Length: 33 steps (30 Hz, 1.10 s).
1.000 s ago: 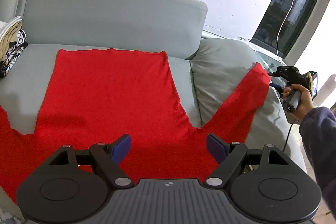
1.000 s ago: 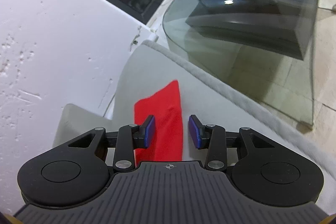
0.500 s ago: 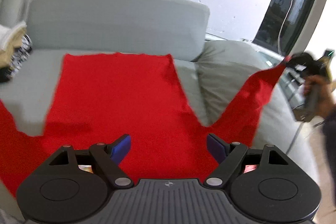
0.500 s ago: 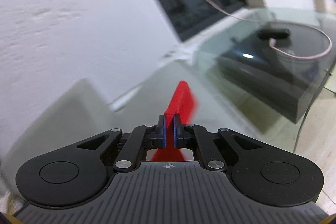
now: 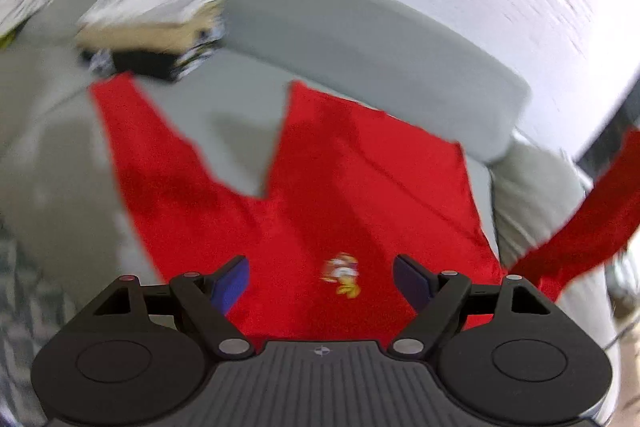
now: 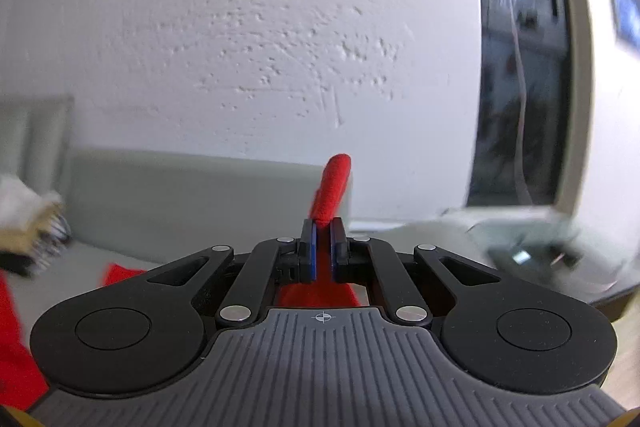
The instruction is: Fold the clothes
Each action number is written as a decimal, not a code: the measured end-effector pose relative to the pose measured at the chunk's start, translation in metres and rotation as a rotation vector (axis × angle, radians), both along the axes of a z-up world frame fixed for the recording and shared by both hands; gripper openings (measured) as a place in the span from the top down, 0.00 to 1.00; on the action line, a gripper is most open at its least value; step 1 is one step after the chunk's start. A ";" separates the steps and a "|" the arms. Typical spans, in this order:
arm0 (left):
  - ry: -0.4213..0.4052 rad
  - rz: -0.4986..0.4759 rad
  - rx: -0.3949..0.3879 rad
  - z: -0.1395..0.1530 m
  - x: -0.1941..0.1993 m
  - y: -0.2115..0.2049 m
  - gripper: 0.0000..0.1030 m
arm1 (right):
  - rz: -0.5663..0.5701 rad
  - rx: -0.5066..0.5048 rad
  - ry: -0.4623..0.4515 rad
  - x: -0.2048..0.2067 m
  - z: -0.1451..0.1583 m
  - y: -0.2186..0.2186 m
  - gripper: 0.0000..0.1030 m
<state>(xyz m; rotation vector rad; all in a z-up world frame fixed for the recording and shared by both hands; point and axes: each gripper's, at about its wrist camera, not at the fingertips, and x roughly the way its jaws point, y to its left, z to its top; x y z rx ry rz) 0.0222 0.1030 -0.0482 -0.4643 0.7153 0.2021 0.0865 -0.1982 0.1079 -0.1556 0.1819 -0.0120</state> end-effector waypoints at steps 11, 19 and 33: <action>0.007 0.207 -0.156 -0.030 -0.043 0.076 0.24 | 0.527 -0.101 0.485 -0.020 -0.114 0.185 0.90; 0.029 0.113 -0.241 -0.055 -0.026 0.072 0.27 | 0.540 0.162 0.617 -0.018 -0.080 0.102 0.49; 0.184 -0.064 -0.260 -0.098 0.072 0.045 0.66 | 0.208 0.735 0.728 -0.031 -0.105 -0.094 0.52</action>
